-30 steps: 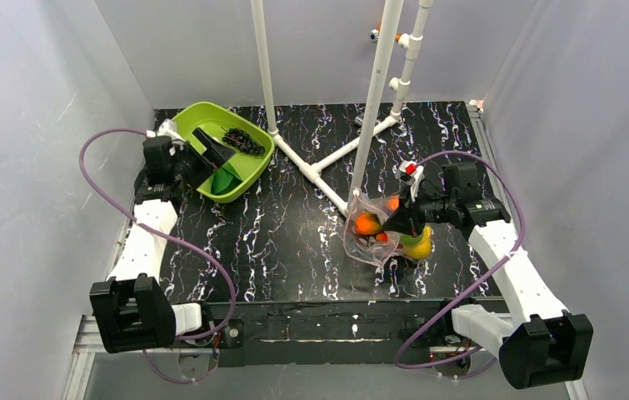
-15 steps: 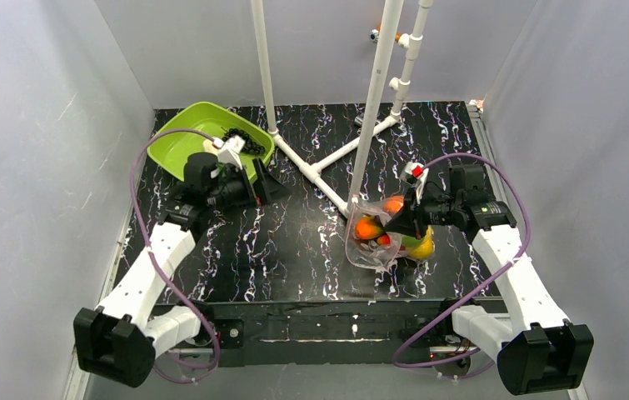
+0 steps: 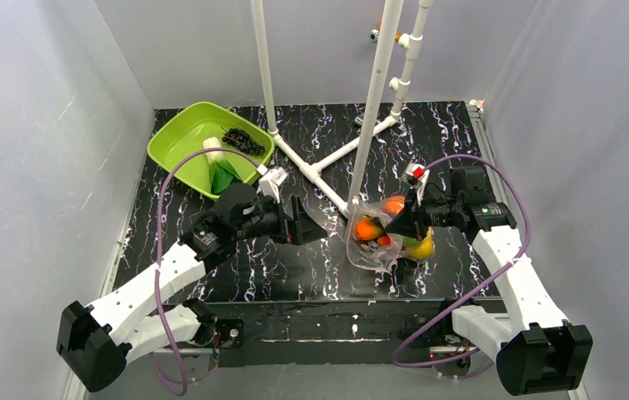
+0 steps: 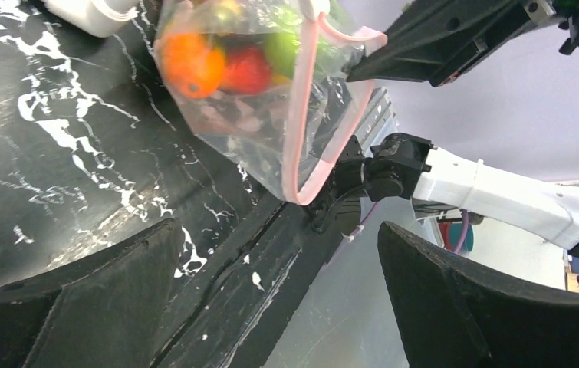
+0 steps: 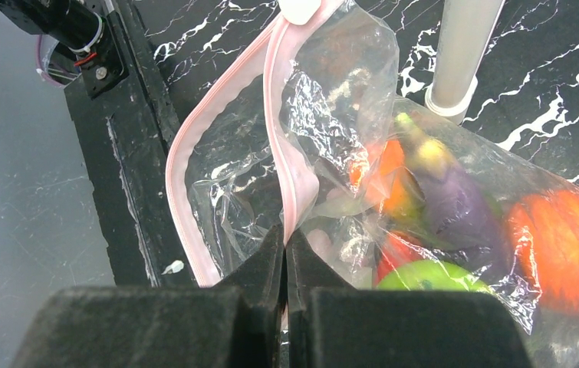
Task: Open the zip-top bag and remove the fake food
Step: Pick up the fake vegetable from the zipper food storage bag.
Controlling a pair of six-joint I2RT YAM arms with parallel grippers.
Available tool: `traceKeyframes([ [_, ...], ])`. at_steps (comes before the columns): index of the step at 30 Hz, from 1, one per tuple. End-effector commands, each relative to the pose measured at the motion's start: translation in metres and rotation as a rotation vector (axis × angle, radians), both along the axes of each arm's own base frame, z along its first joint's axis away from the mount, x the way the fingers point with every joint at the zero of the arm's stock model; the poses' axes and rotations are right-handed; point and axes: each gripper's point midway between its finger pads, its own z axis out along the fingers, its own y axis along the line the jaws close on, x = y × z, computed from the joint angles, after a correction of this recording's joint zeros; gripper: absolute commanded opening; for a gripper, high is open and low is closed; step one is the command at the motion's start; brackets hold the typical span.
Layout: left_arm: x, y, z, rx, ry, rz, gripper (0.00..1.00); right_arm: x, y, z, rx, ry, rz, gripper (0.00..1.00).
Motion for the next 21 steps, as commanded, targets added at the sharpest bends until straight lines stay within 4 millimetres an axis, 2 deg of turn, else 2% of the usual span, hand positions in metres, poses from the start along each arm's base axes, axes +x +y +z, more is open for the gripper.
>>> traceKeyframes([
  [1, -0.003, -0.024, 0.016, -0.047, -0.065, -0.017, 1.00, -0.003, 0.001, 0.005, 0.021, -0.028, 0.021, 0.01],
  [8, -0.017, -0.058, 0.017, -0.061, -0.095, -0.062, 0.99, -0.003, 0.001, 0.005, 0.019, -0.031, 0.022, 0.01],
  [14, -0.029, -0.087, 0.030, -0.061, -0.152, -0.106, 1.00, -0.004, 0.002, 0.005, 0.025, -0.030, 0.028, 0.01],
  [16, -0.030, -0.100, 0.034, -0.052, -0.178, -0.085, 0.89, -0.005, 0.003, 0.006, 0.032, -0.029, 0.033, 0.01],
  [19, -0.014, -0.124, 0.017, -0.018, -0.143, 0.023, 0.79, -0.005, 0.003, 0.007, 0.037, -0.024, 0.033, 0.01],
  [21, -0.003, -0.140, 0.010, -0.012, -0.117, 0.060, 0.68, -0.005, 0.003, 0.007, 0.039, -0.025, 0.033, 0.01],
])
